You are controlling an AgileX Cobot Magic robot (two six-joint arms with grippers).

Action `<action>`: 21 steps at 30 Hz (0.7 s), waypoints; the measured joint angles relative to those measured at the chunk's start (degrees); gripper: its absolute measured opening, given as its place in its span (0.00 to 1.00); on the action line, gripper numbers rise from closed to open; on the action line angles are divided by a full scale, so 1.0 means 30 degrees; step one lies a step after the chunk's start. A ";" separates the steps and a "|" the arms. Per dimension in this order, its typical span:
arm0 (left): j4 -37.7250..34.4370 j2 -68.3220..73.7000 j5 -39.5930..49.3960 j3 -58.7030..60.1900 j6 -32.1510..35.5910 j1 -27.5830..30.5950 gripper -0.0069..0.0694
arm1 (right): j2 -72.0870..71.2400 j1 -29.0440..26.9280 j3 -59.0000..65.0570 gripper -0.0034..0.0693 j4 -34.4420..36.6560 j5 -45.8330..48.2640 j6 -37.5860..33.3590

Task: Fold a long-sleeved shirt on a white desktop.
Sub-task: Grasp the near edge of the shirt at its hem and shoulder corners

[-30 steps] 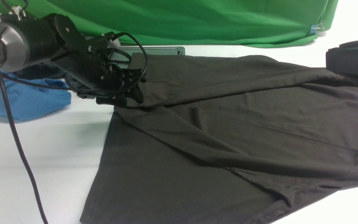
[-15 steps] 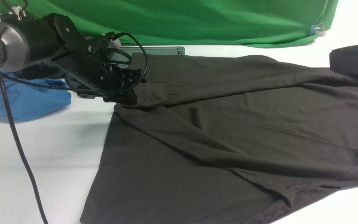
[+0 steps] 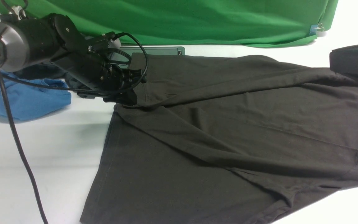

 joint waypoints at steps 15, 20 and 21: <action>0.0000 0.0000 0.0583 0.0000 -0.0259 0.0000 0.73 | 0.0408 0.0000 0.0000 0.47 -0.1173 0.2040 0.0310; 0.0296 -0.0319 0.2796 0.0000 0.0458 0.0000 0.93 | 0.1656 0.0000 0.0000 0.71 -0.2249 0.5304 0.0933; 0.0465 -0.0442 0.3479 0.0000 0.0679 0.0000 0.95 | 0.1960 0.0000 0.0000 0.75 -0.2343 0.5820 0.0872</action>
